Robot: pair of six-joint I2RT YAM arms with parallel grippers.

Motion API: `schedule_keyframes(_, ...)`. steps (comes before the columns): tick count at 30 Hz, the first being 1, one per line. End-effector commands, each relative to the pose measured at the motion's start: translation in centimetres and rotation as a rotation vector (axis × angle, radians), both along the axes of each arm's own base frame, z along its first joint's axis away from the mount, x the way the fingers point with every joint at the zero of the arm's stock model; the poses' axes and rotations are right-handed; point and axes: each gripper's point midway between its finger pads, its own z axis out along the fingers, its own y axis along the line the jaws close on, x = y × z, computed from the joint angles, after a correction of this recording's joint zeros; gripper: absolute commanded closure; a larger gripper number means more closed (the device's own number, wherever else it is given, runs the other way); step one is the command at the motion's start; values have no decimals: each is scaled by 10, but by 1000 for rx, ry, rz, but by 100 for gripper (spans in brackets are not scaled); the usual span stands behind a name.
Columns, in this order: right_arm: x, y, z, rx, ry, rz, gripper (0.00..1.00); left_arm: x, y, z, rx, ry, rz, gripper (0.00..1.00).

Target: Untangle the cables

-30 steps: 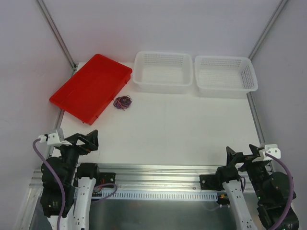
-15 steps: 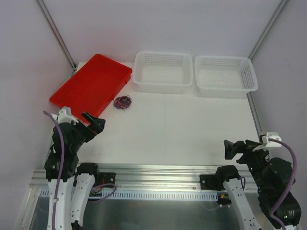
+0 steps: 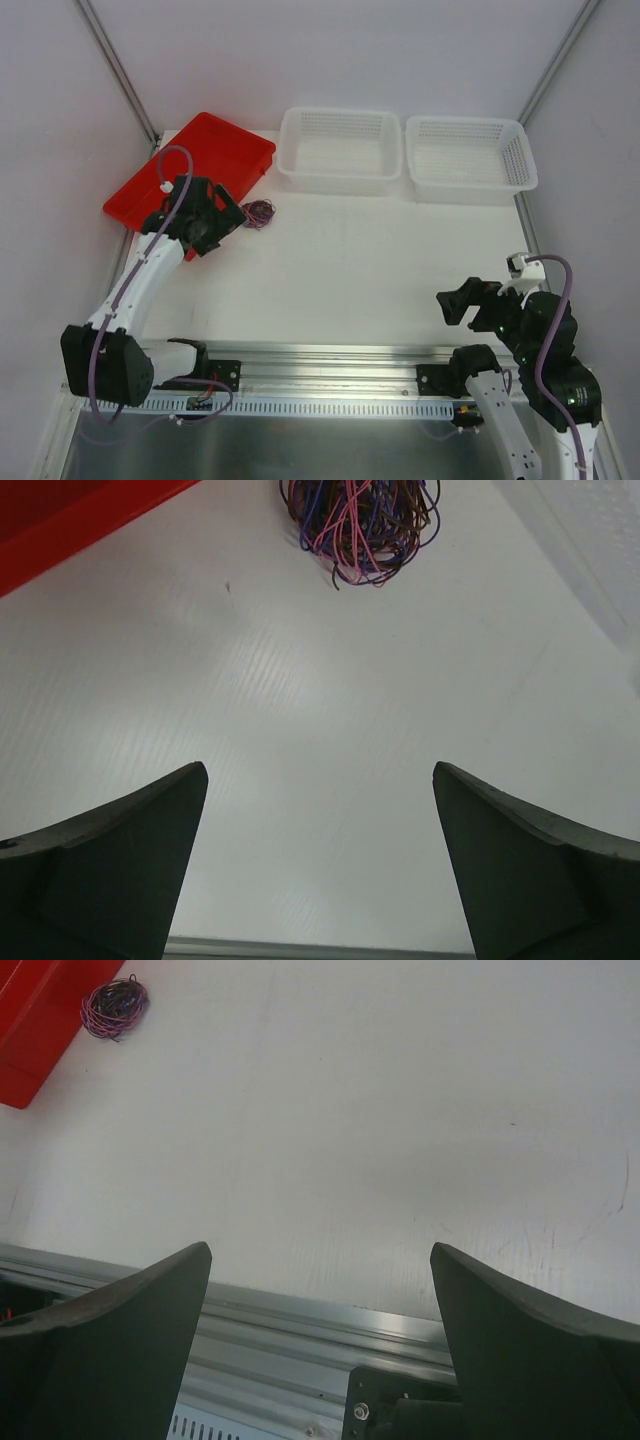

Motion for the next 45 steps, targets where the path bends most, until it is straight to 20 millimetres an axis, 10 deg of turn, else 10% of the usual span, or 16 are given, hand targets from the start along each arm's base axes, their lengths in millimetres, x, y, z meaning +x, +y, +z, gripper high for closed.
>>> schedule_keyframes(1,3,12,0,84,2,19,3,46,-3,5,74,-70,107,3)
schedule_keyframes(11,-3,33,-17,137,31,130,3,132,-13,-40,225,-18,188,10)
schedule_keyframes(23,-2,36,-35,125,53,157,3,148,-23,-129,256,171,162,26)
schedule_keyframes(34,-3,64,-30,267,74,261,3,86,-57,-143,289,244,-71,93)
schedule_keyframes(45,25,86,-42,353,157,324,3,-52,-152,-144,291,246,-530,100)
